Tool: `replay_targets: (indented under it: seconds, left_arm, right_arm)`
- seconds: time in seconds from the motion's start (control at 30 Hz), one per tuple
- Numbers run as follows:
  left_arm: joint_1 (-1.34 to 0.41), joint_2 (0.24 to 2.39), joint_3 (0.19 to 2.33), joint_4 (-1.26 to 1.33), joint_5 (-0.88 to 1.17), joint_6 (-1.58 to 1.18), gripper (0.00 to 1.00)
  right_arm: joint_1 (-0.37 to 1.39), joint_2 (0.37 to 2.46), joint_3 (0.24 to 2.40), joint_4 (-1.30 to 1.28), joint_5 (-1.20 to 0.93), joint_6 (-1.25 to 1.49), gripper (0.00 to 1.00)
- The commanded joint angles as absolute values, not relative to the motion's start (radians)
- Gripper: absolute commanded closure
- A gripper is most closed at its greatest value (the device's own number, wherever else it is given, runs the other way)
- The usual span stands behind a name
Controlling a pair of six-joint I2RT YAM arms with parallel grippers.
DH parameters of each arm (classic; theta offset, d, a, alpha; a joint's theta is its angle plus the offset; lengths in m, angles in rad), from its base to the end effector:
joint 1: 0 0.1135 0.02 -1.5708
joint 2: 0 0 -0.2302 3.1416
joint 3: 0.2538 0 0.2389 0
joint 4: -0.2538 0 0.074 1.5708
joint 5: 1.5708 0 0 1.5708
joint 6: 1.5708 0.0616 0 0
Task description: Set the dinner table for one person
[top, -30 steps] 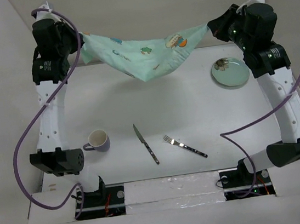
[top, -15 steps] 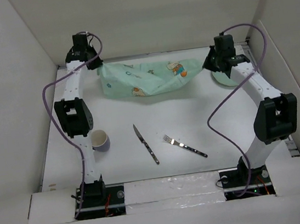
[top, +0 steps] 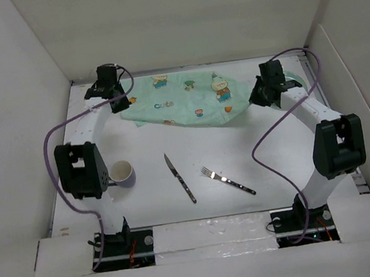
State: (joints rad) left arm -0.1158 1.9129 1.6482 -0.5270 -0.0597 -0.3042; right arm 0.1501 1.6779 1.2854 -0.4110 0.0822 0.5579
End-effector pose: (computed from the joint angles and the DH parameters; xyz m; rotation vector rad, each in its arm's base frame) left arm 0.4288 -0.0462 0.2313 -0.2512 2.3513 -0.1333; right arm 0.3717 0.0511 0.2119 0.5215 2.3265 0.2416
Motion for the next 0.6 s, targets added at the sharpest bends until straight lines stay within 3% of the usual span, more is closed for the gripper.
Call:
replay_targets:
  seconds: [0.0, 0.13, 0.2, 0.23, 0.33, 0.57]
  left_arm:
    - [-0.104, 1.709, 1.503, -0.408, -0.101, -0.292, 1.00]
    - [-0.104, 1.697, 1.395, -0.439, -0.017, -0.298, 0.99]
    - [-0.104, 1.739, 1.397, -0.449, -0.006, -0.314, 0.84]
    - [-0.104, 1.773, 1.413, -0.456, 0.044, -0.336, 0.68]
    - [-0.104, 1.813, 1.440, -0.439, 0.089, -0.391, 0.55]
    - [-0.114, 1.904, 1.434, -0.396, 0.100, -0.526, 0.60]
  right_arm:
    - [0.147, 1.631, 1.313, -0.362, 0.078, 0.563, 1.00]
    - [0.167, 1.632, 1.333, -0.353, 0.054, 0.563, 1.00]
    - [0.178, 1.637, 1.345, -0.354, 0.048, 0.560, 1.00]
    - [0.178, 1.637, 1.351, -0.353, 0.041, 0.555, 1.00]
    - [0.187, 1.632, 1.350, -0.347, 0.029, 0.552, 1.00]
    - [0.198, 1.614, 1.324, -0.330, 0.009, 0.552, 1.00]
